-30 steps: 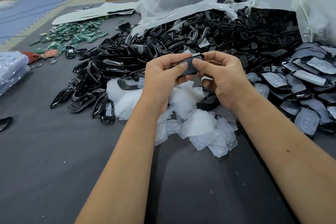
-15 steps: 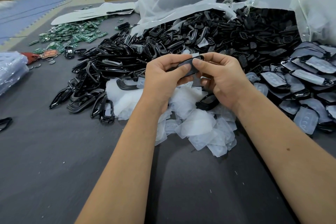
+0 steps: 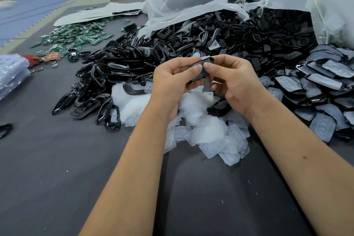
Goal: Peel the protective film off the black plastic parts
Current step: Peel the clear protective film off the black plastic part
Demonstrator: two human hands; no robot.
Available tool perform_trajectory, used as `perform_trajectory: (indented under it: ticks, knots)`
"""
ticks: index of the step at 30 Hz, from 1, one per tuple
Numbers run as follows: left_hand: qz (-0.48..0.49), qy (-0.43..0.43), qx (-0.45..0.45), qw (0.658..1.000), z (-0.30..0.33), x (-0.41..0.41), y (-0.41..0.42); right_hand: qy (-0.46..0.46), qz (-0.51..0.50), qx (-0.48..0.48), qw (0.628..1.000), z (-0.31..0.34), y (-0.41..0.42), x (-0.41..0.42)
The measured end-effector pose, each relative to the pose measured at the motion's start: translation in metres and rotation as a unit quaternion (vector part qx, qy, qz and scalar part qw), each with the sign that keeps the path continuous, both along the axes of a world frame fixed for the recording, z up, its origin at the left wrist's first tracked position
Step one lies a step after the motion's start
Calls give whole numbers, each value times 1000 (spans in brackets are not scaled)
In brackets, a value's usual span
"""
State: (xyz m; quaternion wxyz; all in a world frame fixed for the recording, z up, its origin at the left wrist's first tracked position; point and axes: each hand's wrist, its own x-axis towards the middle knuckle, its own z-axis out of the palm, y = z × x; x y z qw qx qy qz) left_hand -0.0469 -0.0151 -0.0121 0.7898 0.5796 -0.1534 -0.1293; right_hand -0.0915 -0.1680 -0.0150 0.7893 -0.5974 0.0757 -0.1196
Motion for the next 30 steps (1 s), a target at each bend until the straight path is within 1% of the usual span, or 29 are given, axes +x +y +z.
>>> perform_trajectory:
  ticks: [10, 14, 19, 25, 27, 28, 30]
  knots:
    - [16, -7, -2, 1000, -2, 1, -2, -7, 4, 18, 1000, 2, 2, -1]
    - [12, -9, 6, 1000, -2, 2, -2, -9, -50, -66, 997, 1, 3, -1]
    - [42, -46, 57, 996, -4, -2, -6, -12, -109, -149, 983, -3, 4, 1]
    - [73, -52, 74, 993, -4, -1, -8, -28, -128, -261, 956, -8, 4, 3]
    - [78, -47, 74, 993, -5, -1, -8, -30, -116, -277, 954, -9, 5, 2]
    - [74, -44, 72, 994, -5, -1, -8, -28, -110, -270, 956, -9, 6, 2]
    - [67, -33, 65, 995, -4, 0, -8, -18, -95, -221, 971, -9, 6, 3]
